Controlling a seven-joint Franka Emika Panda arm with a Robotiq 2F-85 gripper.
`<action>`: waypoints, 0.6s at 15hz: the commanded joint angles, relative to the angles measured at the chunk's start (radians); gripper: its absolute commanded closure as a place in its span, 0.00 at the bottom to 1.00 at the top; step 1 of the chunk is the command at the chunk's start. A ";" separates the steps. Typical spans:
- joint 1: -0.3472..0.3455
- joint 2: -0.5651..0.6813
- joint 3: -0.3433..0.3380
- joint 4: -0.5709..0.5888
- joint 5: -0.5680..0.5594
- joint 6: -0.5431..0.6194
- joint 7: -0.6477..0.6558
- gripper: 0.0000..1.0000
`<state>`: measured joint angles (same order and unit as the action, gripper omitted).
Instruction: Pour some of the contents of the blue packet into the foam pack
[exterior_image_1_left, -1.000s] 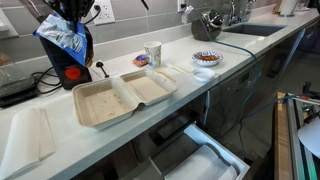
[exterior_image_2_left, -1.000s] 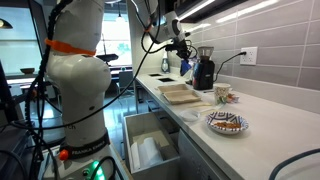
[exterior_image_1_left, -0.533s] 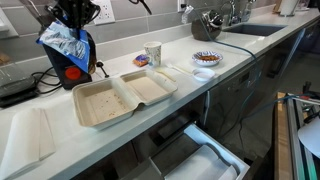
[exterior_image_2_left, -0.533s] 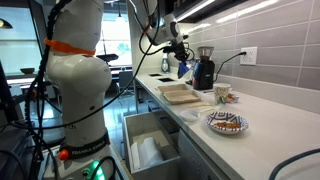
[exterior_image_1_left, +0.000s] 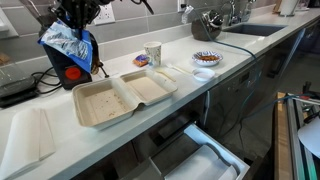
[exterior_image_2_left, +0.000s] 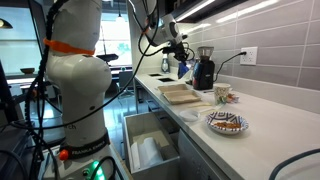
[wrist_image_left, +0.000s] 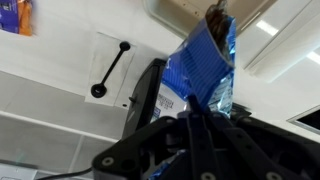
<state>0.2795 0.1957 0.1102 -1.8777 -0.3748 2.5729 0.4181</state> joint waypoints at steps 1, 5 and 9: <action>0.010 -0.042 -0.011 -0.061 -0.064 0.056 0.017 1.00; -0.001 -0.052 -0.004 -0.080 -0.044 0.085 0.010 1.00; -0.017 -0.055 0.002 -0.095 0.017 0.122 -0.004 1.00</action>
<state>0.2749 0.1664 0.1103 -1.9275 -0.4042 2.6528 0.4187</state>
